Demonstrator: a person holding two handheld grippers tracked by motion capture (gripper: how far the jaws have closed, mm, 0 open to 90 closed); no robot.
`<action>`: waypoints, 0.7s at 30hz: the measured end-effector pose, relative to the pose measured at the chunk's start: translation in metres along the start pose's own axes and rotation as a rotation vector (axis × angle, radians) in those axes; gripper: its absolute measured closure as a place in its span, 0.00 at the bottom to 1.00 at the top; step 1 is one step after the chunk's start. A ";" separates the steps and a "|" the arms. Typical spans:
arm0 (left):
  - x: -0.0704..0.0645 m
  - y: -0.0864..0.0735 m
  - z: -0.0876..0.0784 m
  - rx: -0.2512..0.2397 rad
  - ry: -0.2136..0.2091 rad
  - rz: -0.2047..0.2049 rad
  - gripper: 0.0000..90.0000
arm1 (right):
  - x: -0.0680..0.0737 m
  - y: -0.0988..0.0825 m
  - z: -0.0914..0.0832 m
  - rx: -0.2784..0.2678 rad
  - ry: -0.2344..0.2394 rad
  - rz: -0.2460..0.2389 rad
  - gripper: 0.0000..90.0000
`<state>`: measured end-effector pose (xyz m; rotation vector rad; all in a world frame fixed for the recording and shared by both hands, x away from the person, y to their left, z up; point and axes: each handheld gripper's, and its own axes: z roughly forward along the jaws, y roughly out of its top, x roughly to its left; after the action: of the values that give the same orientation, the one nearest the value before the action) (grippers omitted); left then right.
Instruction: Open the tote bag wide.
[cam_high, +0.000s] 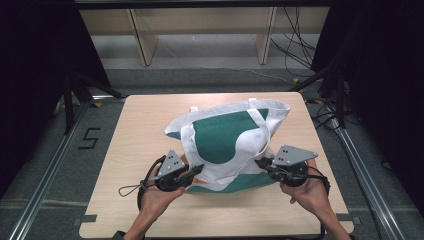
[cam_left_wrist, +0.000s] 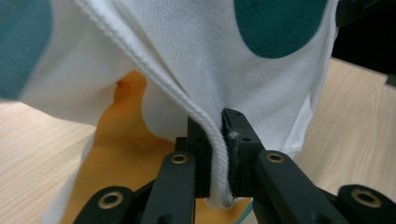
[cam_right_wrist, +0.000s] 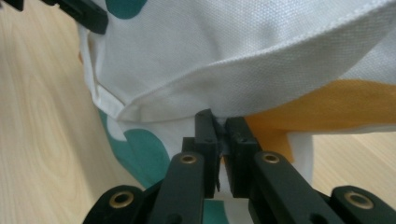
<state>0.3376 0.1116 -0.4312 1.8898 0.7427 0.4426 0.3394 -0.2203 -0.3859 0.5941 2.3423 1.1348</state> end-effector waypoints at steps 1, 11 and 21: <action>0.000 -0.002 0.002 0.007 0.004 0.002 0.91 | 0.002 -0.002 0.001 0.022 0.003 -0.001 0.96; -0.006 -0.053 0.045 0.205 0.001 0.055 0.91 | 0.021 -0.033 0.047 0.204 0.061 -0.054 0.97; -0.006 -0.054 0.036 0.217 -0.064 -0.002 0.79 | 0.021 -0.061 0.067 0.266 0.076 0.020 0.96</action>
<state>0.3387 0.0990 -0.4947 2.0950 0.7758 0.3083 0.3503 -0.2024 -0.4770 0.6780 2.5804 0.8733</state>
